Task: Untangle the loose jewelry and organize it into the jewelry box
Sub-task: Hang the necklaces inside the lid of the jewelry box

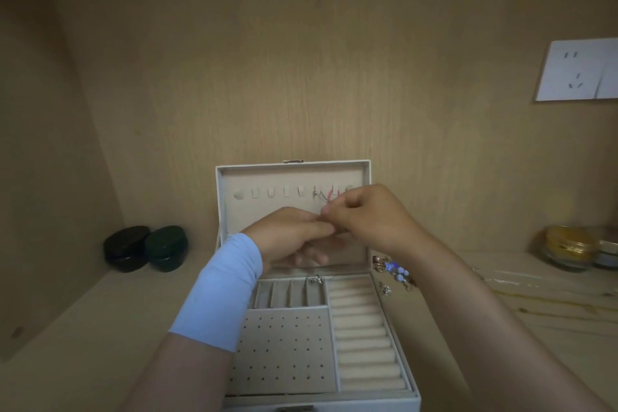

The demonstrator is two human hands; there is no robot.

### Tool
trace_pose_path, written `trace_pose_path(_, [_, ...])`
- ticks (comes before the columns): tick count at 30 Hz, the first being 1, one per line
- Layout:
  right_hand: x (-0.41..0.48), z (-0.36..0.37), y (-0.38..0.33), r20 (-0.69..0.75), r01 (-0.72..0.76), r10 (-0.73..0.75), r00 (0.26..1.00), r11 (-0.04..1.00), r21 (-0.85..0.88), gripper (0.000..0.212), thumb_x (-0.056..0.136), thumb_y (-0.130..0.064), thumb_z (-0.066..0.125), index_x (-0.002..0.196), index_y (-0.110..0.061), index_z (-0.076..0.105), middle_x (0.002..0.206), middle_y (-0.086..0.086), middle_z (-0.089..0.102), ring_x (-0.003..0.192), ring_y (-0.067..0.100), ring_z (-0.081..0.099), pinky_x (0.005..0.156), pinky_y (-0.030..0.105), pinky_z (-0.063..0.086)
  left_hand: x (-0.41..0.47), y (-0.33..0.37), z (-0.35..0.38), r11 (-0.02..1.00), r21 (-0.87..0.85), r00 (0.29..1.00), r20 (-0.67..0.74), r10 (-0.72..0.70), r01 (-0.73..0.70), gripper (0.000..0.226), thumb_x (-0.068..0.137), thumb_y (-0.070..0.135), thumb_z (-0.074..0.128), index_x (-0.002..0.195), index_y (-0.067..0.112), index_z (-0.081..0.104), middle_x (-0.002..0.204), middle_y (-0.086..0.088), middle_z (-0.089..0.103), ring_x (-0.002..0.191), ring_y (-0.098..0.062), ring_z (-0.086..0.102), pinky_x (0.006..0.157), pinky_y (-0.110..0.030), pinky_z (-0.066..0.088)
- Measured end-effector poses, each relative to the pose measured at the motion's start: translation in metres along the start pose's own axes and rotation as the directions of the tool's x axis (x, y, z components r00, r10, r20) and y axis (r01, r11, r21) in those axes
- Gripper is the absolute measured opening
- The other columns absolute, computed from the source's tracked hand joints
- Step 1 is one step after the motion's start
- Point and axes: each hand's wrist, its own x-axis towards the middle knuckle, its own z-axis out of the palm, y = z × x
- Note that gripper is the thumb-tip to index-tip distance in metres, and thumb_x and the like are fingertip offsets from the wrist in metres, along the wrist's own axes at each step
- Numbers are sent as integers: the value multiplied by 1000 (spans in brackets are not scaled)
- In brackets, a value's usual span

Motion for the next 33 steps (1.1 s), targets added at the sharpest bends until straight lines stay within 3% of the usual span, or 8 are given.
trace_pose_path(3, [2,-2,3,-16,19,-19,1000,1000,9,22,88,-26,72,71,-13,76,68,-1,74,69,11,71,76,34,57,-1,0,0,999,-27,999,28,-22,22,18,96,24,59,107,13,67,89,4,75,57,-8,59,44,-16,33])
trace_pose_path(5, [0,-7,2,19,2,-1,1000,999,-42,25,90,-27,69,72,-11,77,63,-6,71,55,-1,60,64,25,48,-4,1,-5,998,52,1000,-9,-21,22,16,95,23,61,103,11,68,83,4,75,55,-8,55,45,-17,36])
trace_pose_path(9, [-10,-11,-2,347,-75,209,914,929,-362,22,90,-26,61,83,-10,73,67,-4,67,55,13,53,54,23,41,-11,9,-13,991,128,994,-98,47,-35,12,94,23,61,93,15,71,83,6,76,56,-7,56,50,-18,40])
trace_pose_path(11, [-14,-3,-3,418,-80,201,886,954,-289,19,90,-27,62,80,-13,70,63,-6,65,55,15,53,50,22,41,-13,13,-12,987,146,990,-114,88,-70,12,93,26,62,88,19,71,83,6,74,57,-7,56,51,-18,38])
trace_pose_path(17, [-13,3,-1,353,-72,101,930,993,-95,17,92,-17,69,83,-4,74,71,2,71,47,12,52,42,14,39,-13,12,-14,959,262,950,-255,178,-110,12,88,22,68,91,14,76,78,3,71,58,-5,56,45,-7,38])
trace_pose_path(23, [-2,2,-1,99,26,-17,995,996,-82,21,91,-18,68,71,-15,75,59,0,70,43,11,51,42,19,40,-7,-3,-20,838,546,976,-189,113,9,11,92,32,60,94,32,71,100,11,71,74,-4,61,84,-26,48])
trace_pose_path(30, [10,10,2,-22,110,-110,994,994,23,14,93,-20,69,83,-12,76,68,18,71,43,12,57,45,15,41,-5,-7,-18,759,646,985,-166,35,82,11,89,31,61,90,29,72,94,8,70,89,-16,64,94,-34,50])
trace_pose_path(33, [16,15,6,-28,123,-121,992,991,45,10,92,-21,69,86,-20,77,62,14,70,45,14,61,62,29,50,-5,-5,-17,722,684,986,-164,13,104,15,89,30,62,98,27,74,103,8,69,100,-16,63,97,-33,48])
